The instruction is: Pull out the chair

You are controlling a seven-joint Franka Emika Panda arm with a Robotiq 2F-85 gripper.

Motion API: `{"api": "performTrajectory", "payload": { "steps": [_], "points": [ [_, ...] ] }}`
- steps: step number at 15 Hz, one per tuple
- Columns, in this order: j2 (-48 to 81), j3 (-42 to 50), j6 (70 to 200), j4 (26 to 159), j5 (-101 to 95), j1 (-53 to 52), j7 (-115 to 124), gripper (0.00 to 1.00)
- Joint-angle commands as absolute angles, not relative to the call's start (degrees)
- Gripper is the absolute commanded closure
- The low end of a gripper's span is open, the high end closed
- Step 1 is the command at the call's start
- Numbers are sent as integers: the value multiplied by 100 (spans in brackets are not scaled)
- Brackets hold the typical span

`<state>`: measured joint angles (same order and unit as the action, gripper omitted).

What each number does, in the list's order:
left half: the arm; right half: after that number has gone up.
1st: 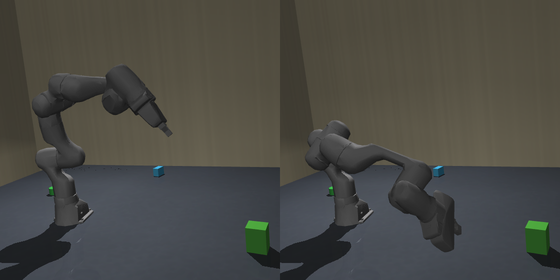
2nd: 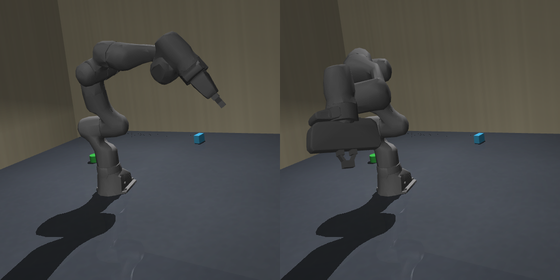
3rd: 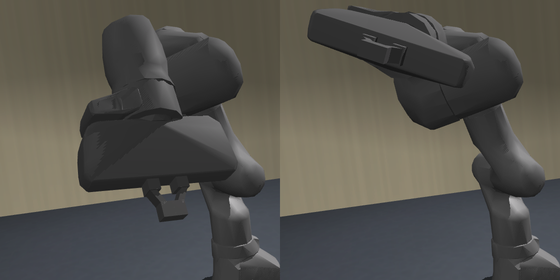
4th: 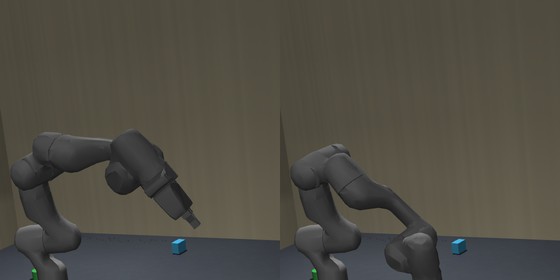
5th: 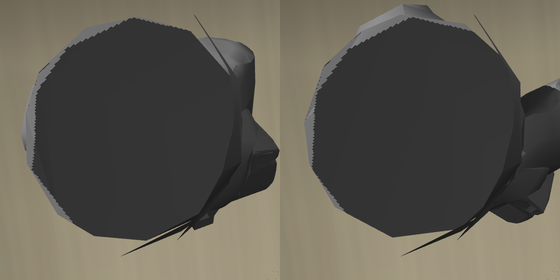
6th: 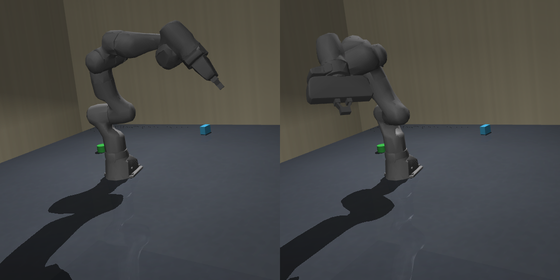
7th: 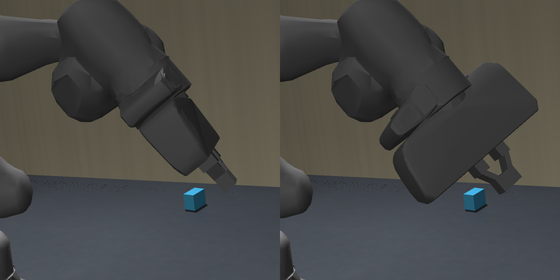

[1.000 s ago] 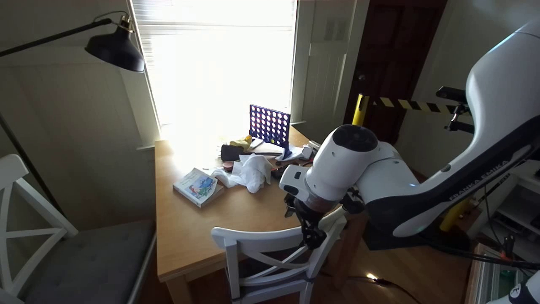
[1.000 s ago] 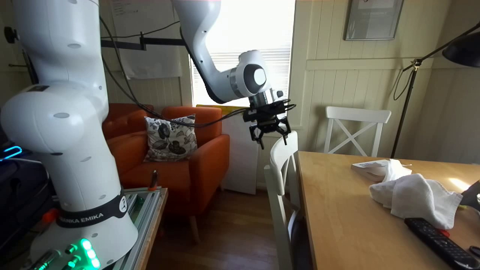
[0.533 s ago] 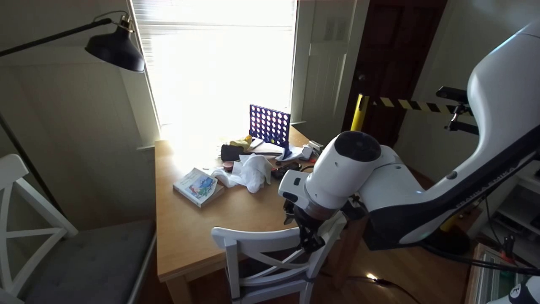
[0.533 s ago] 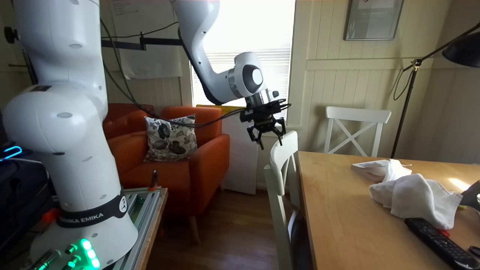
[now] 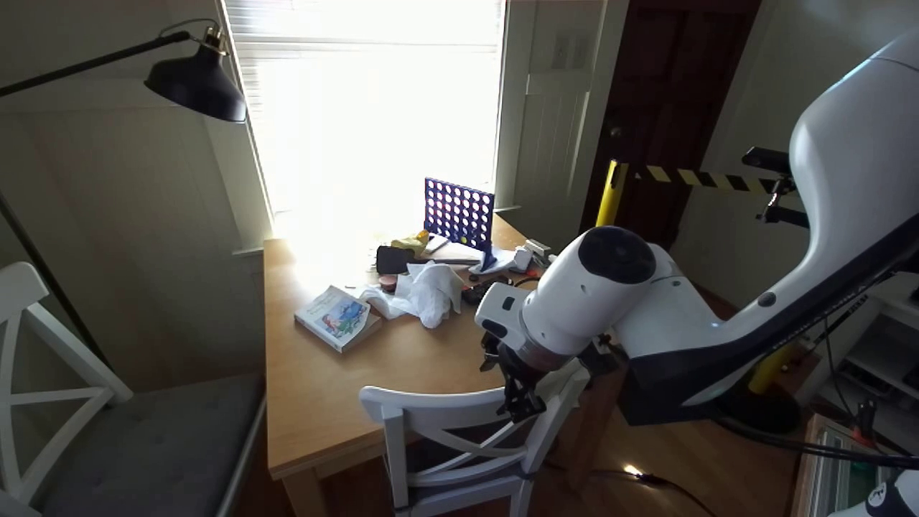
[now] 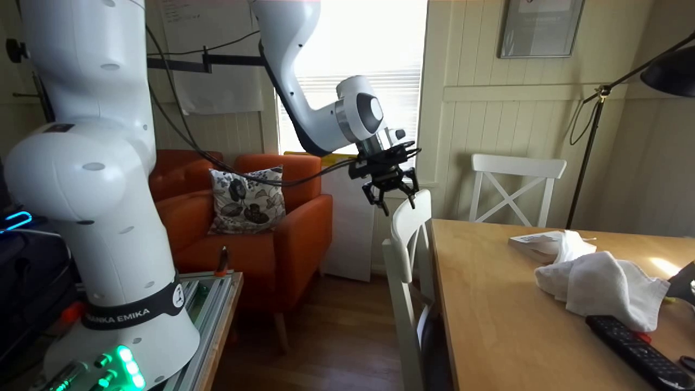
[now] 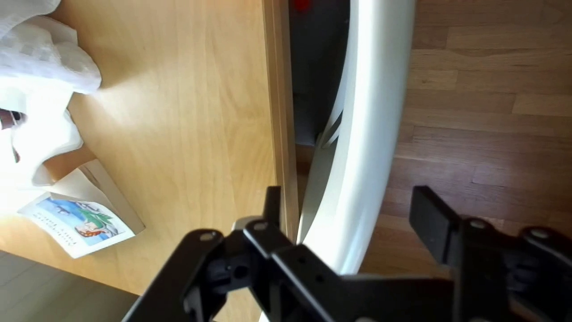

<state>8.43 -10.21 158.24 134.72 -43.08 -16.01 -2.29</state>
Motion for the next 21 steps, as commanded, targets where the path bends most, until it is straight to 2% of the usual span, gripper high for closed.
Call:
{"api": "performTrajectory", "payload": {
  "steps": [1,4,6,7,9,14,21],
  "points": [
    [1151,-946,15945,13281,-4596,-1647,93,24],
    [1245,-952,15923,13235,-4584,-1659,92,26],
    [1302,-934,15888,13190,-4635,-1683,143,33],
    [1328,-918,15870,13162,-4685,-1698,187,39],
    [1378,-910,15849,13111,-4769,-1719,258,61],
    [1439,-927,15798,13053,-4876,-1786,440,95],
    [1230,-1408,15677,13300,-3577,-1645,-351,93]
  ]
}}
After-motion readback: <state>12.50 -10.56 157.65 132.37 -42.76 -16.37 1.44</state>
